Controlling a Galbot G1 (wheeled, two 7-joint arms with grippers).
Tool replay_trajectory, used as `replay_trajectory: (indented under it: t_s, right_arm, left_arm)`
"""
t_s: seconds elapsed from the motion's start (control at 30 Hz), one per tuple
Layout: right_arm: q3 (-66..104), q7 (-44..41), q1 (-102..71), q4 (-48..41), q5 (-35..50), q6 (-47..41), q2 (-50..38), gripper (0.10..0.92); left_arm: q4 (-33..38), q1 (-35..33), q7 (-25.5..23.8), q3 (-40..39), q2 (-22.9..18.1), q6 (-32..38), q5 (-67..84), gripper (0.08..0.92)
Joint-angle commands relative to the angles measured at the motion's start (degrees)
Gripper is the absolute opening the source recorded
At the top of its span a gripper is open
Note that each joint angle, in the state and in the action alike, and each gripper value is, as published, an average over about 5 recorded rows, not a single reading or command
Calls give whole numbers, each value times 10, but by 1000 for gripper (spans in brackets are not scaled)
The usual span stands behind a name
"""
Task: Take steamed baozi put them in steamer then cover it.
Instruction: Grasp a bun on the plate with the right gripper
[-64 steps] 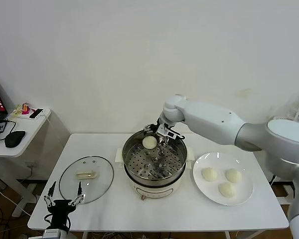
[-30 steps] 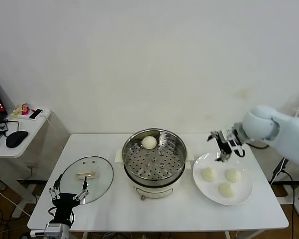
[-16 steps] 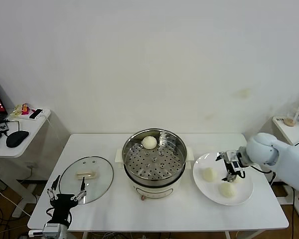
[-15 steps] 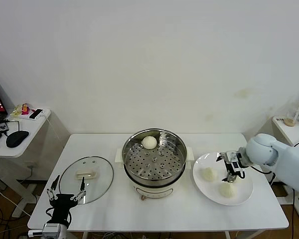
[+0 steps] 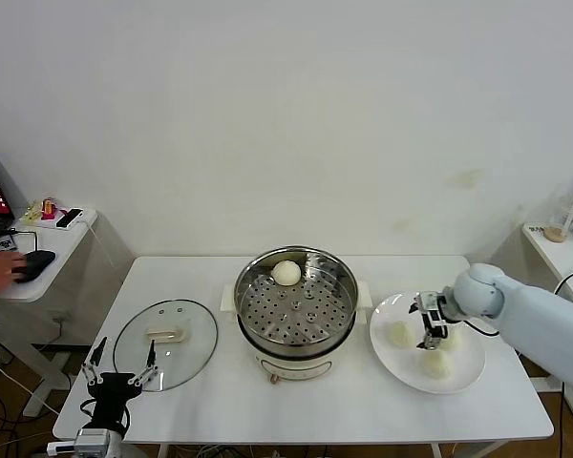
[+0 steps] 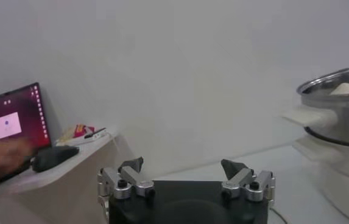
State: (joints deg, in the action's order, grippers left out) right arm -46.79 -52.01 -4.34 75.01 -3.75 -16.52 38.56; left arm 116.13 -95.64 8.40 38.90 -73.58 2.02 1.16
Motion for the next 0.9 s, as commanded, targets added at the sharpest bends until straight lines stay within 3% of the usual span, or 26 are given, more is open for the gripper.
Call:
replay_trajectory:
  t_s: [0.03,0.3,0.63,0.9]
  right_arm:
    - [6,1,-12,-45,-6,2,50,823]
    - [0,-9,-8,-55,-18,-4,57,783]
    - [4,-23,-9,-54,-23,-5,51,639]
    - [-10,-58,47,-12,-4,-3,1,628]
  left_arm:
    - [0,0,0,2,-1,0,0,823]
    - [-1,0,0,4,-3,1,2,823]
    - [0,-1,0,4,-4,1,2,823]
    - [1,-1,1,4,-4,1,3,823]
